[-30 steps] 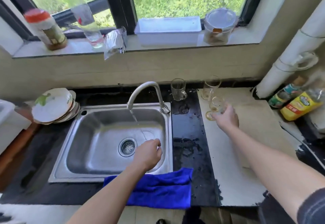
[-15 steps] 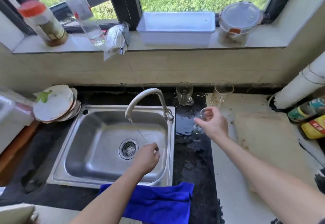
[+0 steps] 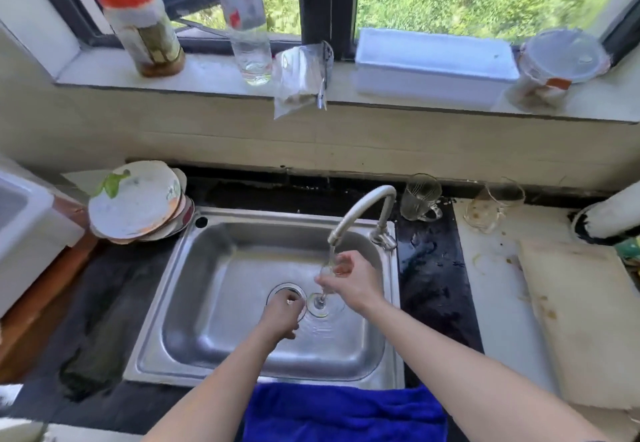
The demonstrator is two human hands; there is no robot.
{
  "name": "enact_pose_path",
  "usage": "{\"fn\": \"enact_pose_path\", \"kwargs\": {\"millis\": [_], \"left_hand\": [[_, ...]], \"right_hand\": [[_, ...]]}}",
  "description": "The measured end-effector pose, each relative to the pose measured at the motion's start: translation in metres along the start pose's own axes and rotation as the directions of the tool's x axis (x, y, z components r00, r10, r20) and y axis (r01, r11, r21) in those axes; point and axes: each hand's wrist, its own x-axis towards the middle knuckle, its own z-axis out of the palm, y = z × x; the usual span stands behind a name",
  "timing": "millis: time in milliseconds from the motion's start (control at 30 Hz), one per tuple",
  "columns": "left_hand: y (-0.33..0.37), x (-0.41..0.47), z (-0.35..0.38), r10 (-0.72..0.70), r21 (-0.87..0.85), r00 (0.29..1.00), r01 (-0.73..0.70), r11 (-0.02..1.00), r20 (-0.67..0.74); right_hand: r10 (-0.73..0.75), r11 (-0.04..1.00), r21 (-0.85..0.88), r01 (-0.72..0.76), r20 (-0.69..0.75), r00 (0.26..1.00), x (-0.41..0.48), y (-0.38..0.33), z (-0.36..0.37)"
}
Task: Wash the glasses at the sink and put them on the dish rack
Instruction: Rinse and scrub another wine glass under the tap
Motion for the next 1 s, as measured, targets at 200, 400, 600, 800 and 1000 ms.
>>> {"fn": "enact_pose_path", "kwargs": {"millis": [200, 400, 600, 800, 1000], "left_hand": [[-0.005, 0.024, -0.005, -0.11, -0.388, 0.946, 0.228, 0.893, 0.304], [-0.007, 0.044, -0.007, -0.118, -0.491, 0.914, 0.314, 0.813, 0.389], [-0.006, 0.049, -0.021, -0.171, -0.512, 0.917, 0.348, 0.786, 0.361], [-0.004, 0.053, -0.029, -0.192, -0.327, 0.836, 0.398, 0.857, 0.514], [0.006, 0.052, -0.016, -0.262, -0.211, 0.791, 0.437, 0.874, 0.553]], "right_hand": [[0.182, 0.975, 0.138, -0.172, -0.058, 0.982, 0.01, -0.015, 0.025], [0.21, 0.956, 0.207, -0.209, 0.018, 0.978, 0.011, -0.019, 0.021], [0.167, 0.968, 0.176, -0.178, 0.071, 0.983, 0.011, -0.021, 0.021], [0.093, 0.973, 0.192, -0.128, 0.18, 0.979, 0.014, -0.029, 0.011], [0.076, 0.973, 0.205, -0.104, 0.137, 0.988, 0.014, -0.022, 0.003]]}}
